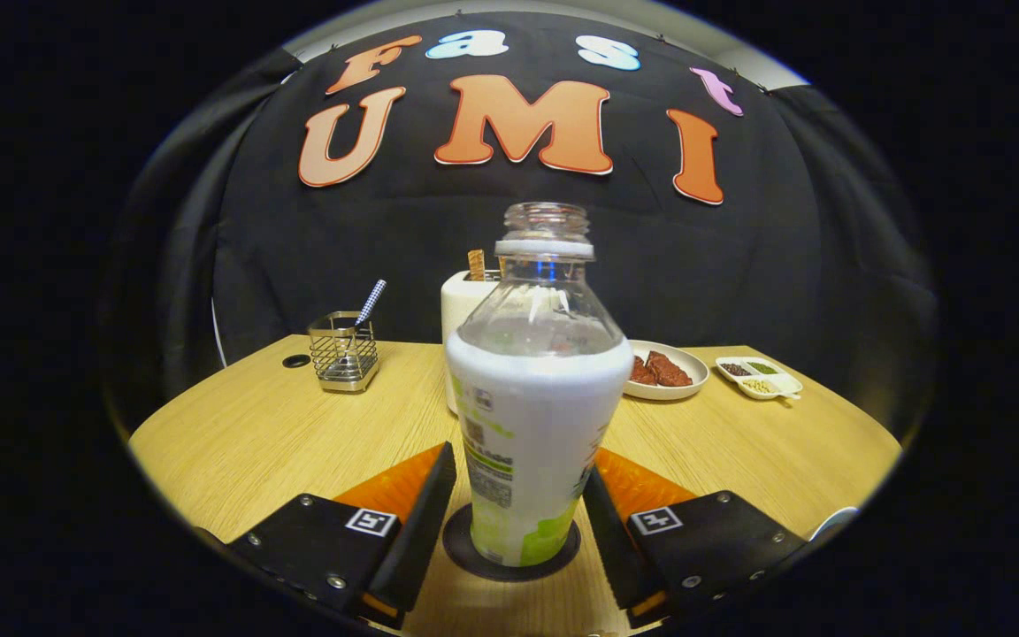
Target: Take the bottle from table, then pour the juice into the cup, finally place the bottle on the coaster
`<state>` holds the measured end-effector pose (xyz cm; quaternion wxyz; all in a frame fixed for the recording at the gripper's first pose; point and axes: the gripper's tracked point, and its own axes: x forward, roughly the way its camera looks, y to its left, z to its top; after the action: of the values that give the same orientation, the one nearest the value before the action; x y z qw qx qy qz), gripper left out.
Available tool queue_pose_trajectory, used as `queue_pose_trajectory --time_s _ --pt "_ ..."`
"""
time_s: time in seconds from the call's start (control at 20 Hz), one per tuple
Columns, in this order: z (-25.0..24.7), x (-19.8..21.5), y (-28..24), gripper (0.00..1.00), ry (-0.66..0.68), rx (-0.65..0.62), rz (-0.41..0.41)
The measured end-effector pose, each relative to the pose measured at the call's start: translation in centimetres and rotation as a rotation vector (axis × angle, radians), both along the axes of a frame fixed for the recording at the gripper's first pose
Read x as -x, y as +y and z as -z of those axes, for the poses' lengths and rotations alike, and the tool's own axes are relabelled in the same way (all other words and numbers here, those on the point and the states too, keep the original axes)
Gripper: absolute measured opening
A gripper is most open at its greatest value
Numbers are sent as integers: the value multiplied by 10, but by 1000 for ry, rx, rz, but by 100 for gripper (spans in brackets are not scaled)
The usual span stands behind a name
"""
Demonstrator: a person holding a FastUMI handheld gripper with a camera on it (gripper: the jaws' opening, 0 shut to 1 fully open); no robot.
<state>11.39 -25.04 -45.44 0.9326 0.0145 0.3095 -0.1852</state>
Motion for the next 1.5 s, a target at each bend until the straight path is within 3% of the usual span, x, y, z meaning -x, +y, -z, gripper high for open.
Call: queue_pose_trajectory --time_s 0.05,0.15,0.35,0.65,0.9,1.1,1.5 --pt "-4 -1 4 90 -15 -17 9" --pt "-11 0 4 97 -38 -13 23" --pt "-47 14 23 98 -75 -38 31" --pt "-158 45 81 97 -236 -72 30" --pt "-251 62 141 97 -308 11 -35" --pt "-311 79 200 98 -349 5 -114" --pt "-369 101 268 97 -424 25 -222"
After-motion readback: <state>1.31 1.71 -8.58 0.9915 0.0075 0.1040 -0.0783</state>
